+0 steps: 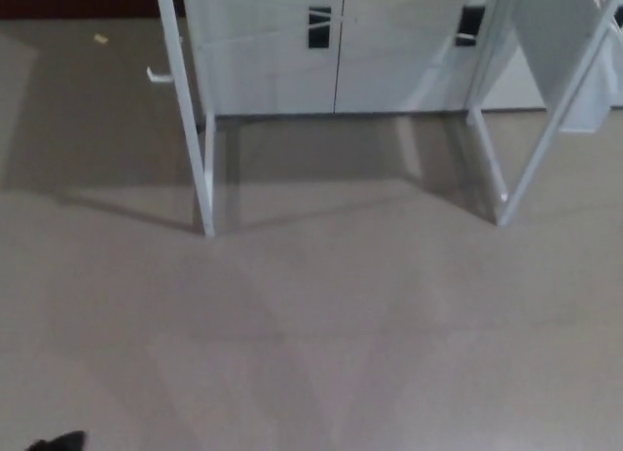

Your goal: The robot walks towards a file tray kept in the middle of a desk and uses its right hand to grab a tray and pulls it out towards itself

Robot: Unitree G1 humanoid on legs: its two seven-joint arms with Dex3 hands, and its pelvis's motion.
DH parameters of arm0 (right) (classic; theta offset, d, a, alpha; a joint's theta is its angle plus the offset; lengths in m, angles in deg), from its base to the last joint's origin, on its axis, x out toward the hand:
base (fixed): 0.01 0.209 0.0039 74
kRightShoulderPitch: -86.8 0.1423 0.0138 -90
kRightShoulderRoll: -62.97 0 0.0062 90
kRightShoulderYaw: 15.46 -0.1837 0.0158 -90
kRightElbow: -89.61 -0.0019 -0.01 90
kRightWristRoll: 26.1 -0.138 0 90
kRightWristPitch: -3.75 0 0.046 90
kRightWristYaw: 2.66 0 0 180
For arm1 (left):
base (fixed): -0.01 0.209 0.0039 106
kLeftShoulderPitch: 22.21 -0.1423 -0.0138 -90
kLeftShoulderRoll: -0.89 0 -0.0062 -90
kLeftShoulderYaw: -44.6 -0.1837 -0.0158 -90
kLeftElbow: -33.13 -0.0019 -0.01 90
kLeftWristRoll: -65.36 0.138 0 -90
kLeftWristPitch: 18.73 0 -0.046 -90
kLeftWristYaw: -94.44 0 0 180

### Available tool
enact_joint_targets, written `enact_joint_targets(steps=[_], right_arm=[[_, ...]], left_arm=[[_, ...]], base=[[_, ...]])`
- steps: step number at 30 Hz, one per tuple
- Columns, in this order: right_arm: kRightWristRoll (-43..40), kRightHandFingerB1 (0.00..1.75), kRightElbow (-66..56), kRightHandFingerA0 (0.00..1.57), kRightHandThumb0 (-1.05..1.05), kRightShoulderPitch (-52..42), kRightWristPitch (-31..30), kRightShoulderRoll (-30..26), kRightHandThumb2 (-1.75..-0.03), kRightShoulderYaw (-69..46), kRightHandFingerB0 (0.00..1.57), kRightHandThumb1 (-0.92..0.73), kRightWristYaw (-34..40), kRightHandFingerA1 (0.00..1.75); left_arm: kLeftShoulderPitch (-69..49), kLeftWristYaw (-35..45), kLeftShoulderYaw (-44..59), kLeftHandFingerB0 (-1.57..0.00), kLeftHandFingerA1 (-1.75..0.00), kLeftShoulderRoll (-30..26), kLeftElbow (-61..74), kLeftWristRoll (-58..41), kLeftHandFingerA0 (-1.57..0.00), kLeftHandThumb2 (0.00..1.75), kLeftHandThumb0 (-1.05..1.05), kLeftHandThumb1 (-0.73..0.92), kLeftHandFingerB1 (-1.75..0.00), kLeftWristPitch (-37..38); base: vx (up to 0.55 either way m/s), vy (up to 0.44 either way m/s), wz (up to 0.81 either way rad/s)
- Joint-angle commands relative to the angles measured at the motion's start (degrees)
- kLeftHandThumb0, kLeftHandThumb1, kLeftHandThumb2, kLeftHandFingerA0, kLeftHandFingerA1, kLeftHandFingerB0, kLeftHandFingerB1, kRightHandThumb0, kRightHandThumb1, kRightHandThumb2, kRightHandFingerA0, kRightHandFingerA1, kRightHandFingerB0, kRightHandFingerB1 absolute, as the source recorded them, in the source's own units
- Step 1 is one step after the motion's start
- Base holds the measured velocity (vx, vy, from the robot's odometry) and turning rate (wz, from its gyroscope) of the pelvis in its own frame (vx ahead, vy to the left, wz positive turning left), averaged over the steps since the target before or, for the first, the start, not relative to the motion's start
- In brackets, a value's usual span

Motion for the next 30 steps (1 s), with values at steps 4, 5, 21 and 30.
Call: enact_joint_targets(steps=[4, 5, 21, 30], right_arm=[[0.86, 0.47, -0.91, 0.51, -0.19, 1.77, -1.92, -0.54, -0.56, 0.87, 0.25, -0.54, 0.64, 0.68], [1.23, 0.54, -0.66, 0.47, -0.18, 1.94, -2.21, -0.58, -0.84, 1.19, 0.18, -0.37, 0.85, 0.7], [0.07, 0.56, 3.71, 0.51, -0.17, 3.18, -0.7, 0.56, -0.85, 1.38, 0.19, -0.37, 0.13, 0.73], [-0.33, 0.55, 4.9, 0.51, -0.15, 0.84, 1.91, 1.18, -0.84, 1.7, 0.18, -0.36, 0.05, 0.73]], left_arm=[[-1.82, -0.4, 1.63, -0.33, -0.4, -1.03, 3.13, -0.74, -0.44, 0.58, -0.33, 0.6, -0.34, -1.17], [-1.94, -0.14, 1.89, -0.33, -0.4, -1.24, 3.25, -0.92, -0.43, 0.57, -0.34, 0.6, -0.34, -1.17], [-2.92, 1.38, 2.24, -0.33, -0.39, -3.34, 3.45, -0.51, -0.42, 0.58, -0.34, 0.61, -0.33, -0.94], [-6.01, 3.09, 0.29, -0.29, -0.39, -4.53, 5.13, 0.49, -0.42, 0.58, -0.34, 0.61, -0.32, -2.08]], base=[[0.53, -0.225, 0.4], [0.51, -0.27, 0.47], [0.45, -0.027, -0.18], [0.34, 0.051, 0.05]])
